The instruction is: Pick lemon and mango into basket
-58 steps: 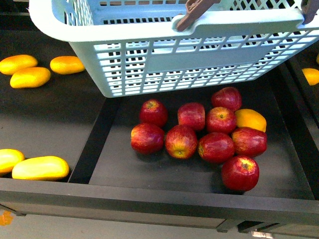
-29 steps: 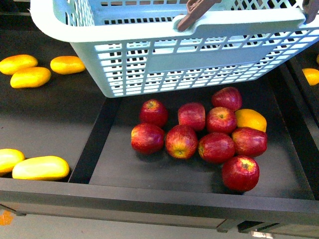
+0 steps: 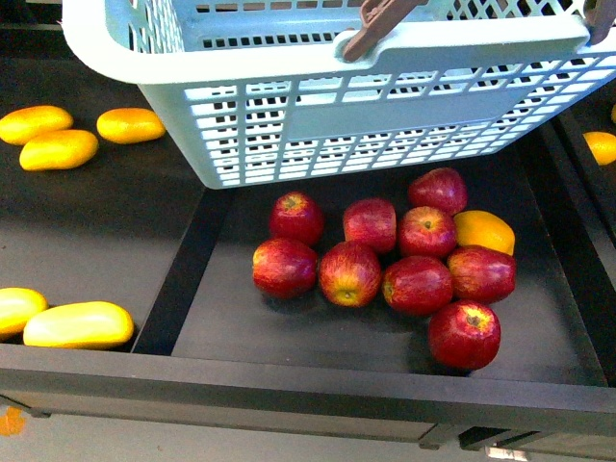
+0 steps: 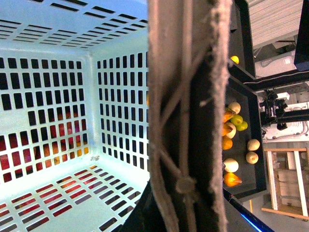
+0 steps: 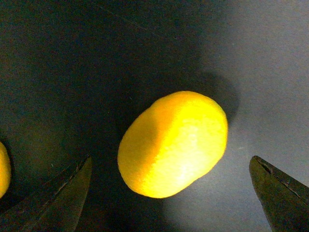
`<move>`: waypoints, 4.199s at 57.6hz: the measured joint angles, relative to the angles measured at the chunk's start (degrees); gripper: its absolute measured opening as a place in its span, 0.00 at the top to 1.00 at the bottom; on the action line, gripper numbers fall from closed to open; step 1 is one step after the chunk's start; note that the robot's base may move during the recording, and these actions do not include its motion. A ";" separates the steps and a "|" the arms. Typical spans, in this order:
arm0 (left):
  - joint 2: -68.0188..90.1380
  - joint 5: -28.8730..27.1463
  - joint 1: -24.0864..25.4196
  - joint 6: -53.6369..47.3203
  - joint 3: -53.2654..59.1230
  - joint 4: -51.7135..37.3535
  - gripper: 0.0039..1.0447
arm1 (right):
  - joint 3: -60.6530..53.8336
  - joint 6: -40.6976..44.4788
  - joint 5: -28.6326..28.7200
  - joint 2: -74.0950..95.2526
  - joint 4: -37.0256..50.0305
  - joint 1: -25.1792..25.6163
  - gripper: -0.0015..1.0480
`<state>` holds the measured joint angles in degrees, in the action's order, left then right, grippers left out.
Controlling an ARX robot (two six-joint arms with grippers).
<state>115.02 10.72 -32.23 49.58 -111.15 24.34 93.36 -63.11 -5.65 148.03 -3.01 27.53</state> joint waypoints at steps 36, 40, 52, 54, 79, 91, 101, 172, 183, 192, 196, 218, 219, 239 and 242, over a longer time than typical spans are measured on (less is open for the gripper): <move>0.00 0.04 0.00 0.00 0.00 0.00 0.96 | 17.05 3.41 -2.29 9.66 -7.96 -1.51 0.22; 0.00 0.00 0.00 -0.02 0.00 0.00 0.96 | 16.87 4.20 -2.32 9.64 -7.30 -1.60 0.35; 0.00 0.00 0.00 0.00 0.00 0.00 0.96 | 7.30 8.87 -0.17 3.76 0.61 -1.25 0.53; 0.00 0.02 -0.02 0.00 0.00 0.00 0.96 | 5.11 9.86 0.35 2.08 2.16 -1.07 0.53; 0.00 0.02 -0.02 0.00 0.00 0.00 0.96 | -13.40 17.46 5.49 -17.90 10.05 2.36 0.54; 0.00 0.07 0.00 0.00 0.00 0.00 0.96 | -22.23 22.16 10.51 -31.54 13.33 1.68 0.54; 0.00 0.04 -0.02 0.00 0.00 0.00 0.96 | -29.92 25.55 15.85 -48.06 14.56 -3.08 0.55; 0.00 0.15 -0.02 -0.11 0.33 0.00 0.96 | -38.56 33.88 4.39 -61.44 20.06 -33.59 0.09; 0.00 -0.09 0.02 -0.20 0.37 0.00 0.96 | -45.62 43.47 3.74 -68.41 29.75 -28.41 0.18; 0.00 -0.09 0.02 -0.20 0.42 0.00 0.96 | -59.17 57.66 5.49 -78.14 40.52 -27.50 0.43; 0.00 0.31 -0.11 -0.15 0.42 0.00 0.96 | -63.08 59.80 5.46 -80.15 41.88 -27.50 0.53; 0.00 0.00 0.02 -0.20 0.42 0.00 0.96 | -79.84 62.73 5.66 -92.00 44.94 -27.50 0.98; 0.00 0.00 0.02 -0.20 0.42 0.00 0.96 | -80.11 62.73 5.64 -92.30 44.94 -27.50 0.98; 0.00 0.20 0.02 -0.20 0.42 0.00 0.96 | -87.47 62.75 5.64 -103.78 40.76 -27.50 0.98; 0.00 0.04 0.02 -0.20 0.42 0.00 0.96 | -88.15 62.75 5.64 -105.39 39.80 -27.50 0.98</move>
<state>115.02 10.76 -32.21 49.39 -110.74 24.34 5.21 -0.36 -0.01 42.63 36.80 0.03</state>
